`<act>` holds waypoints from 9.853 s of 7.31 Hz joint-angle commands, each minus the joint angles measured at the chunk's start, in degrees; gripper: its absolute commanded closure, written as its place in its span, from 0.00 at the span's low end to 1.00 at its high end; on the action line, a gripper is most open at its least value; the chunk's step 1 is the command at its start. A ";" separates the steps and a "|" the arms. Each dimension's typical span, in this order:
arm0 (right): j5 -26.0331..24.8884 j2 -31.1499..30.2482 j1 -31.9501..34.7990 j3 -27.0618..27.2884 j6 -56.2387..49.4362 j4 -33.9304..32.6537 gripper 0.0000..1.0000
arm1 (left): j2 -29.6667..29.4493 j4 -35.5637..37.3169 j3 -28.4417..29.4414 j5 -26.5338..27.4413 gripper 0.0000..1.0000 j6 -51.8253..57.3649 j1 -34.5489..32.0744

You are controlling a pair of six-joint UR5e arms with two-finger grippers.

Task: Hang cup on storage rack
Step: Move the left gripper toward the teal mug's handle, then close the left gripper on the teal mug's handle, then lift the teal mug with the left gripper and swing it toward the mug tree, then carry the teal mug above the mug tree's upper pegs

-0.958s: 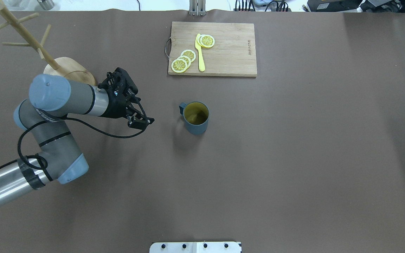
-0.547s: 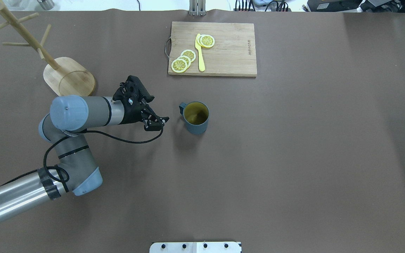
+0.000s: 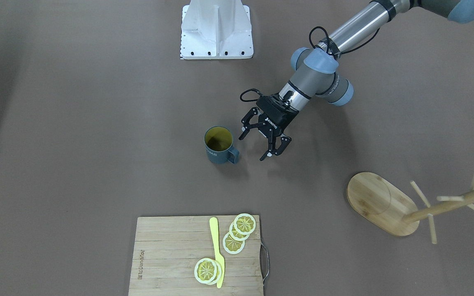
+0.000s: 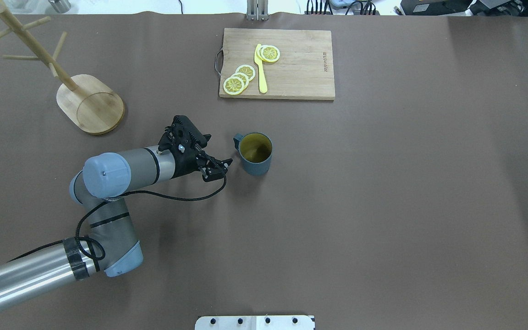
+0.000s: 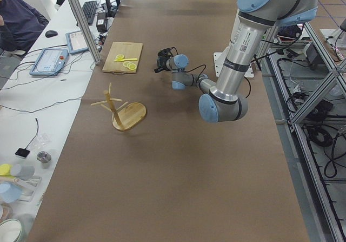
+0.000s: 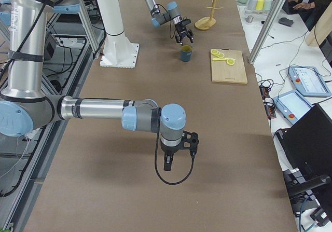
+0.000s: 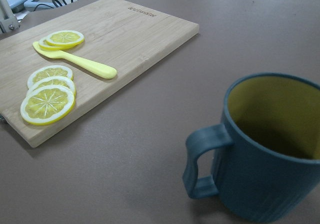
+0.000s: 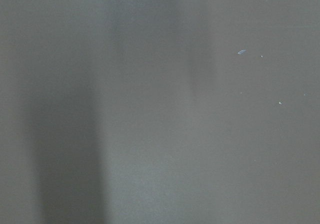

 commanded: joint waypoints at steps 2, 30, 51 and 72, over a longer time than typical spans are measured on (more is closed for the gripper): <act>0.00 0.12 0.00 -0.07 0.07 0.00 0.00 | -2.23 0.20 2.43 0.63 0.10 -4.64 0.17; 0.00 0.30 0.00 -0.25 -0.02 0.00 0.00 | -6.45 -3.49 4.72 0.10 1.00 -18.41 -1.50; -0.26 3.02 -0.09 0.98 -0.99 0.18 0.00 | -4.52 -33.43 5.24 4.20 1.00 -123.33 -9.50; -0.44 3.55 -0.09 0.98 -0.81 0.18 0.00 | 6.73 -50.33 20.71 0.98 1.00 -141.23 -24.88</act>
